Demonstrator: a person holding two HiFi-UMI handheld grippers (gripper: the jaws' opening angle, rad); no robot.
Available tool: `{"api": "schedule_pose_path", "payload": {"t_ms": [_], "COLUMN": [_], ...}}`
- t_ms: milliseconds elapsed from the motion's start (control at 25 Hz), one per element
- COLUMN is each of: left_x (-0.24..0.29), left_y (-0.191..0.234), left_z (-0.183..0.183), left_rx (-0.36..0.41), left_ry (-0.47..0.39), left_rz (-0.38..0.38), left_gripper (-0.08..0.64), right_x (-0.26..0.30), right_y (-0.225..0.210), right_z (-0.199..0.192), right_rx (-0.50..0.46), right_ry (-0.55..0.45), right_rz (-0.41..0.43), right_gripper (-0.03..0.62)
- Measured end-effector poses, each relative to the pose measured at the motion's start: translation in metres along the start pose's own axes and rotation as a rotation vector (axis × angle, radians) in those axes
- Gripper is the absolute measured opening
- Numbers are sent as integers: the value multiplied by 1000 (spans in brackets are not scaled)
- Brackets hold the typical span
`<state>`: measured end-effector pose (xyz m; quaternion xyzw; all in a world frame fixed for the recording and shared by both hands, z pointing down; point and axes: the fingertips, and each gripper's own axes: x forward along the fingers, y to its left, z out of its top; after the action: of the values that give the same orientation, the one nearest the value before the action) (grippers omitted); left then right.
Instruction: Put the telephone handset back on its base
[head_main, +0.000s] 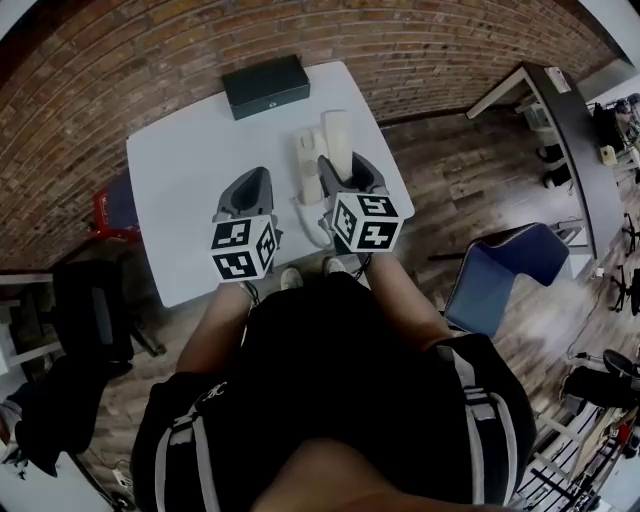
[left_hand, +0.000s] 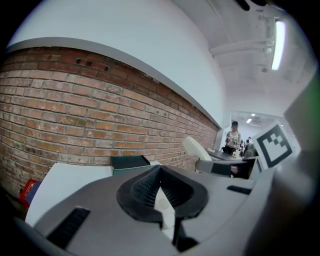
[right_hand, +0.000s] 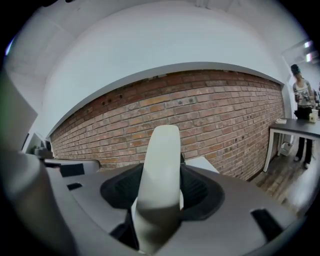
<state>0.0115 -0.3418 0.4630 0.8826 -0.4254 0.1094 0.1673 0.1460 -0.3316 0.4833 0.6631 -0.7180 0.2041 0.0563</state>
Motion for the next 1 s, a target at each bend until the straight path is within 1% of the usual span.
{"api": "schedule_pose_path", "payload": {"t_ms": [160, 280, 560, 720, 1000], "left_x": [2, 2, 0, -7, -19], "left_y": [-3, -4, 9, 18, 34], "left_z": [2, 2, 5, 2, -1], "left_rx": [-10, 0, -18, -34, -48], "left_ry": [-3, -7, -20, -19, -15], "left_rz": [46, 89, 179, 229, 297], "left_gripper": [2, 2, 2, 2, 2], "right_x": [23, 39, 75, 94, 121], "right_y": [-8, -12, -19, -17, -22], "right_z": [-11, -24, -56, -77, -111], "right_rx": [-6, 18, 39, 24, -38], "right_ry": [58, 115, 227, 282, 333], "right_rz": [20, 35, 41, 60, -3], "right_gripper": [207, 207, 207, 207, 207]}}
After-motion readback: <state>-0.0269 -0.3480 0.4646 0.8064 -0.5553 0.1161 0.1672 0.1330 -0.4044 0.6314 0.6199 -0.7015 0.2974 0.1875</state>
